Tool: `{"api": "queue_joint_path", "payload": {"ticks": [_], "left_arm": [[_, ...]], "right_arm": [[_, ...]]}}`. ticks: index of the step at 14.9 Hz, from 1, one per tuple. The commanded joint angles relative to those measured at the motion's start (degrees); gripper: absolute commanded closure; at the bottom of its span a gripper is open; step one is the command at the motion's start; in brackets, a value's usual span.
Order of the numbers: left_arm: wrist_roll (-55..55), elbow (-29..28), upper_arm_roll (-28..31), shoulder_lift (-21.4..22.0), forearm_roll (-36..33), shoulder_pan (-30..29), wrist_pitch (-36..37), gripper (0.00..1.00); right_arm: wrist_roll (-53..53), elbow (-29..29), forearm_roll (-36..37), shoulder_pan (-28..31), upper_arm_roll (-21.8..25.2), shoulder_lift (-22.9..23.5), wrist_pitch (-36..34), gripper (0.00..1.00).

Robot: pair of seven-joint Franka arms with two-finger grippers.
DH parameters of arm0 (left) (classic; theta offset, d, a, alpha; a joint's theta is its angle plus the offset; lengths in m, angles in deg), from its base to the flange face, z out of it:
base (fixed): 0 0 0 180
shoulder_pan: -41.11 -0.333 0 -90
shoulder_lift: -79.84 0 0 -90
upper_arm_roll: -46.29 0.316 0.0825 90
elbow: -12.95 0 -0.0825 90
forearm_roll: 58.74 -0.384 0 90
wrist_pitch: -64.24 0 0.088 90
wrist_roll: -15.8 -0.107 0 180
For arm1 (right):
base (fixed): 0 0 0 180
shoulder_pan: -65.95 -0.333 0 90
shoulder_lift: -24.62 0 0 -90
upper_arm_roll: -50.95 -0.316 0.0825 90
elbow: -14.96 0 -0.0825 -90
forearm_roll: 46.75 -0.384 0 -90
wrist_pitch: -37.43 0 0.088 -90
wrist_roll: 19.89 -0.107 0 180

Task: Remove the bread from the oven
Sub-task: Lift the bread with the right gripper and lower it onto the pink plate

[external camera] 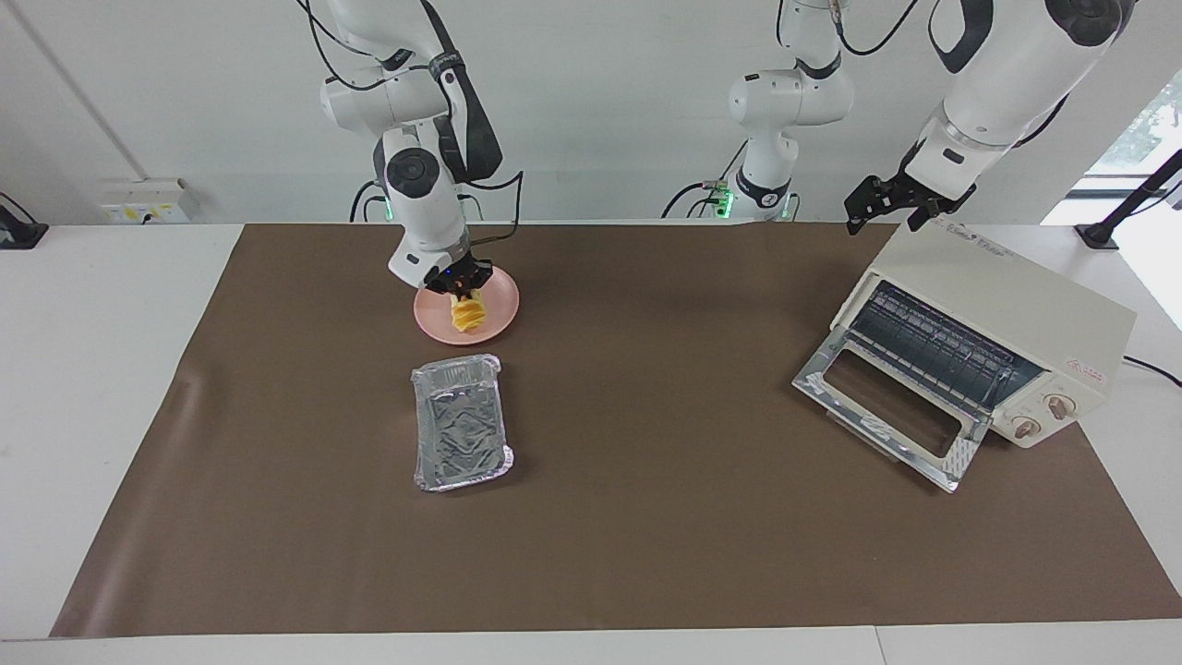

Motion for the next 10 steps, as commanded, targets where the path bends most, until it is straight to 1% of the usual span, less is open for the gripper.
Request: {"api": "queue_joint_path", "payload": {"ticks": [1, 2, 3, 6, 7, 10], "left_arm": [[0.1, -1.8, -0.4, 1.6, 0.6, -1.0, -1.2, 0.00], [0.1, -1.8, -0.4, 1.6, 0.6, -1.0, -1.2, 0.00], [0.1, -1.8, -0.4, 1.6, 0.6, -0.9, -1.2, 0.00], [0.1, -1.8, -0.4, 1.6, 0.6, -1.0, -1.2, 0.00], [0.1, -1.8, -0.4, 1.6, 0.6, -1.0, -1.2, 0.00], [0.1, -1.8, -0.4, 1.6, 0.6, -1.0, -1.2, 0.00]], "right_arm": [[-0.4, -1.8, -0.9, -0.1, -0.1, 0.4, 0.1, 0.00], [-0.2, -3.6, -0.9, 0.0, -0.1, 0.6, -1.0, 0.00], [-0.2, -5.9, -0.8, 0.4, -0.1, 0.7, -3.5, 0.00], [0.5, -14.5, 0.2, 3.2, 0.2, 0.2, -11.0, 0.00], [0.6, -17.8, 0.5, 3.8, 0.3, 0.1, -13.6, 0.00], [0.9, -28.6, 2.8, 8.4, 0.2, 0.3, -20.9, 0.00]]}}
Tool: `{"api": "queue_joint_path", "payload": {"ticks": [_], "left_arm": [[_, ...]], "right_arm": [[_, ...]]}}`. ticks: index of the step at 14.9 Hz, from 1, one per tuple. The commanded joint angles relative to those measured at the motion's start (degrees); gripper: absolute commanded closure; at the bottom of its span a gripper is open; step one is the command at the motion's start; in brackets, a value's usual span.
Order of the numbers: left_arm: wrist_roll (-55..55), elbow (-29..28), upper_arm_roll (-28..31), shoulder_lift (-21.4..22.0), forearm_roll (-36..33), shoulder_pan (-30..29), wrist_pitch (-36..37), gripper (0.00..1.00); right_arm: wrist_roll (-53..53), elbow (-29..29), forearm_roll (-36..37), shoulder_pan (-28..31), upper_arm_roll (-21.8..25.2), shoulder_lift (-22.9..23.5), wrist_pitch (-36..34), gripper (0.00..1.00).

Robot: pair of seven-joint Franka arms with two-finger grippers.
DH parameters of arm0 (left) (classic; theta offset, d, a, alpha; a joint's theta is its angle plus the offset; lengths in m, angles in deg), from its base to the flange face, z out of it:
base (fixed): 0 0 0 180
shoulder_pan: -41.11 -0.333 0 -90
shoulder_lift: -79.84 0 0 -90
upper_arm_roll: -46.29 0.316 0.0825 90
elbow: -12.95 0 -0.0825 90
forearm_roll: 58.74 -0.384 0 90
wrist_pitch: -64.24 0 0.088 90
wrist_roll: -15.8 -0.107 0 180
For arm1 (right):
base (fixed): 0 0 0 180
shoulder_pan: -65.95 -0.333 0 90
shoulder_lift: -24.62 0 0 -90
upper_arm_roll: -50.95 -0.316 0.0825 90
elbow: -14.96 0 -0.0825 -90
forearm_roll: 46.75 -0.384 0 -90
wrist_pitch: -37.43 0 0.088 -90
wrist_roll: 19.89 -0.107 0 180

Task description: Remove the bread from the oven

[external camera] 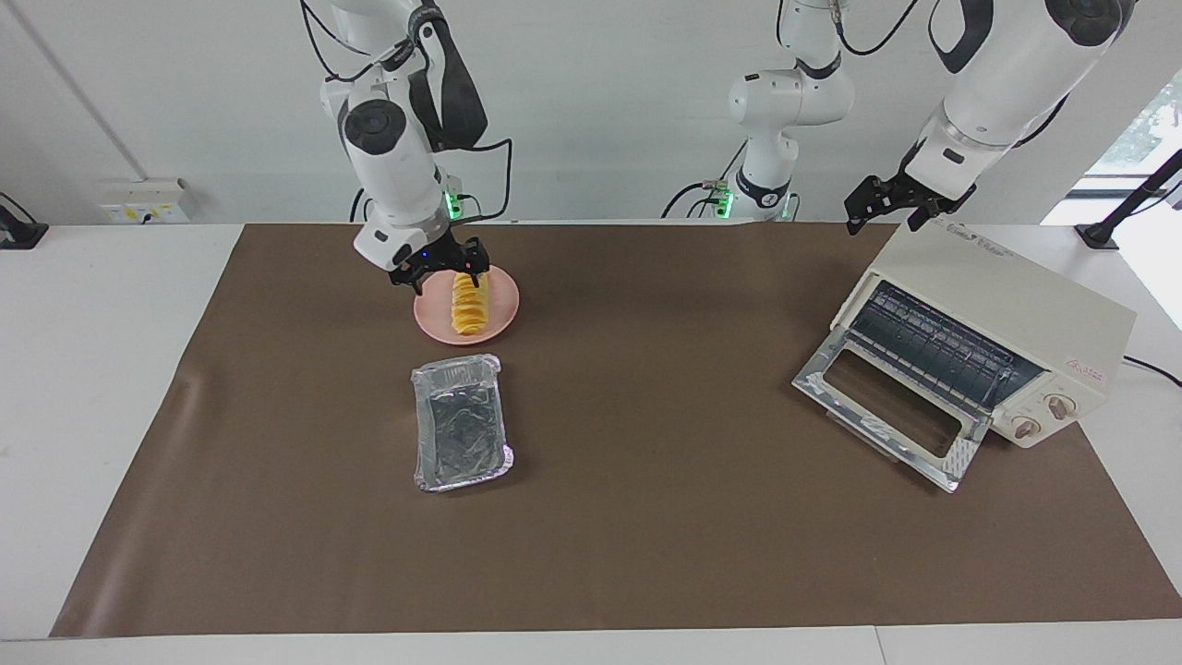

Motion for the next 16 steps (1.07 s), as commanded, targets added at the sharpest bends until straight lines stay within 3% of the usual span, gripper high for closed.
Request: {"api": "queue_joint_path", "payload": {"ticks": [1, 4, 6, 16], "left_arm": [[0.1, -1.8, -0.4, 1.6, 0.6, -1.0, -1.2, 0.00], [0.1, -1.8, -0.4, 1.6, 0.6, -1.0, -1.2, 0.00], [0.1, -1.8, -0.4, 1.6, 0.6, -1.0, -1.2, 0.00], [0.1, -1.8, -0.4, 1.6, 0.6, -1.0, -1.2, 0.00]], "right_arm": [[1.4, -10.5, 1.2, 4.4, -0.4, 0.9, -7.7, 0.00], [5.9, -22.0, 5.4, 6.9, -0.4, 4.1, -17.1, 0.00], [6.0, -25.9, 6.4, 7.8, -0.3, 6.2, -19.4, 0.00], [5.8, -23.8, 6.7, 9.2, -0.2, 5.6, -19.3, 0.01]]}}
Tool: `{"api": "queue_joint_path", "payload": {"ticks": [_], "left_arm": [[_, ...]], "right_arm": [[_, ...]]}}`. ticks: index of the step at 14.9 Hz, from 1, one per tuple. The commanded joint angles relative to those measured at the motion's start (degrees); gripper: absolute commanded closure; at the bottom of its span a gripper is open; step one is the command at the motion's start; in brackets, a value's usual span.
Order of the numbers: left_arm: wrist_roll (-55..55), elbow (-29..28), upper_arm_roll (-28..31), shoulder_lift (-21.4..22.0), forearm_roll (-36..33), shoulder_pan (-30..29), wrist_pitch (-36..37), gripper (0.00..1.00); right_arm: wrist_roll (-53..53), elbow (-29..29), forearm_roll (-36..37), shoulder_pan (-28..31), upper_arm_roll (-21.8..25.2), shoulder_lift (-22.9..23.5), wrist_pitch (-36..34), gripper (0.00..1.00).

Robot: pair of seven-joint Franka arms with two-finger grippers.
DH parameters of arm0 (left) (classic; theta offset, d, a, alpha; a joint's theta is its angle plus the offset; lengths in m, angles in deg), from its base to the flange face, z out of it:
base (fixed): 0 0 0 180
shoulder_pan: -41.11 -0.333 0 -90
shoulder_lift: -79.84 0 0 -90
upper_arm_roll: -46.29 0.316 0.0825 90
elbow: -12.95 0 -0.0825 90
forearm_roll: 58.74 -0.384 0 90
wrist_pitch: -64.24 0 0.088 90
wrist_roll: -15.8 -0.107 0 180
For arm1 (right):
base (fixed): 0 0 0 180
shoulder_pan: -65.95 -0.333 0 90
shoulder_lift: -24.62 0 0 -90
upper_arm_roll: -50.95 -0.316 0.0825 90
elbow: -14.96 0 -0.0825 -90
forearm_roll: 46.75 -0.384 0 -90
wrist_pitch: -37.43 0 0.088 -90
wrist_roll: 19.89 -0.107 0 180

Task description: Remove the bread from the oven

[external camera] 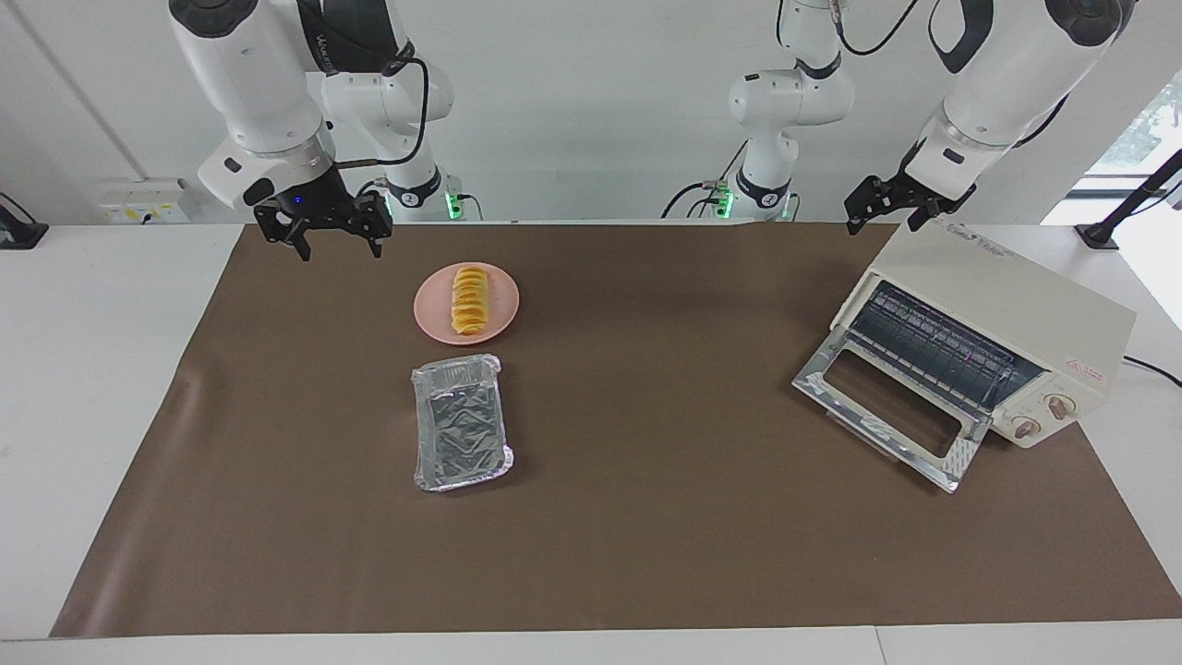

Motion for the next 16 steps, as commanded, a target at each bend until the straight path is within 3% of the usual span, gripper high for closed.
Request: {"api": "queue_joint_path", "payload": {"ticks": [1, 16], "left_arm": [[0.1, -1.8, -0.4, 1.6, 0.6, -0.9, -1.2, 0.00], [0.1, -1.8, -0.4, 1.6, 0.6, -1.0, -1.2, 0.00]], "right_arm": [[0.9, -0.2, 0.9, 1.9, -0.5, -0.3, -0.7, 0.01], [-4.8, 0.0, 0.9, 3.0, -0.5, -0.3, -1.0, 0.00]]}}
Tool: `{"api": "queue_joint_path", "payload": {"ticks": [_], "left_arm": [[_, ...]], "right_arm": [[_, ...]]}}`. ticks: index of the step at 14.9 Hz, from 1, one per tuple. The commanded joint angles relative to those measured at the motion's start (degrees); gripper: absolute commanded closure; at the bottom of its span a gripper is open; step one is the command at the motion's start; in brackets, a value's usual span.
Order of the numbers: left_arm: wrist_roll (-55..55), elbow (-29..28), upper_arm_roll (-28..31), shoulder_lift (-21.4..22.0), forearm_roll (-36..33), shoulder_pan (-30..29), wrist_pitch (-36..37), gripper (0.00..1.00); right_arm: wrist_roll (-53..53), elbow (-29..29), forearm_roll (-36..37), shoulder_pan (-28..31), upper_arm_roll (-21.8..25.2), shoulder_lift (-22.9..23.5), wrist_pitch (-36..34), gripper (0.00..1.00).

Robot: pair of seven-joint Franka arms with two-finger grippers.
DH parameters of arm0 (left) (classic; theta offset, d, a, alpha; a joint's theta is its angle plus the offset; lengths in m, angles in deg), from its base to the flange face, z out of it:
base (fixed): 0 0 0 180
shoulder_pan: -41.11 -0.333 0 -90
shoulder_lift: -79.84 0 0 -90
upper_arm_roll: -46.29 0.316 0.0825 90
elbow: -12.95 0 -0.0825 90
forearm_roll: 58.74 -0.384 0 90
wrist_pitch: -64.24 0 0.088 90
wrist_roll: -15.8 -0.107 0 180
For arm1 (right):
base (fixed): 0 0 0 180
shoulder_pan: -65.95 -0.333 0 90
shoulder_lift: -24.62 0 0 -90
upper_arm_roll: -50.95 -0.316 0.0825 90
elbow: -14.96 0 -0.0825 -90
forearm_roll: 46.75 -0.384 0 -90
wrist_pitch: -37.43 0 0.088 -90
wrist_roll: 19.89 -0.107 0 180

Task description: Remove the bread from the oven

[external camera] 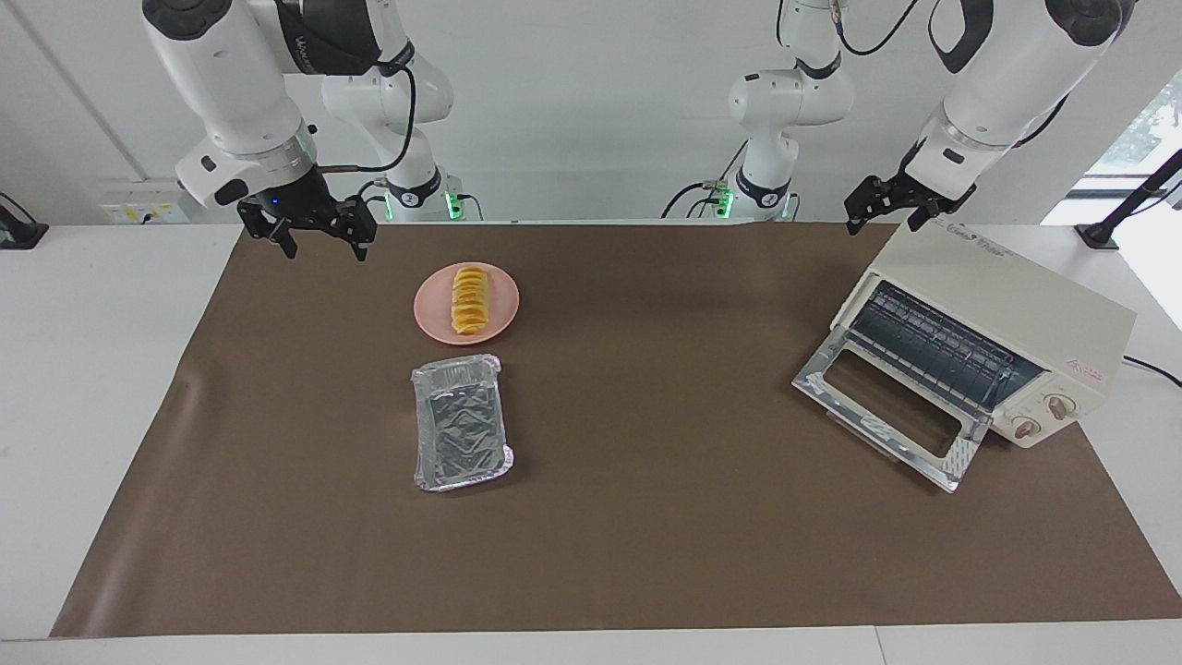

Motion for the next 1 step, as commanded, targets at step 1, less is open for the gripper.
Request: {"api": "queue_joint_path", "payload": {"ticks": [1], "left_arm": [[0.1, -1.8, -0.4, 1.6, 0.6, -1.0, -1.2, 0.00]], "right_arm": [[-0.5, 0.0, 0.9, 1.0, -0.6, -0.3, -0.7, 0.00]]}}
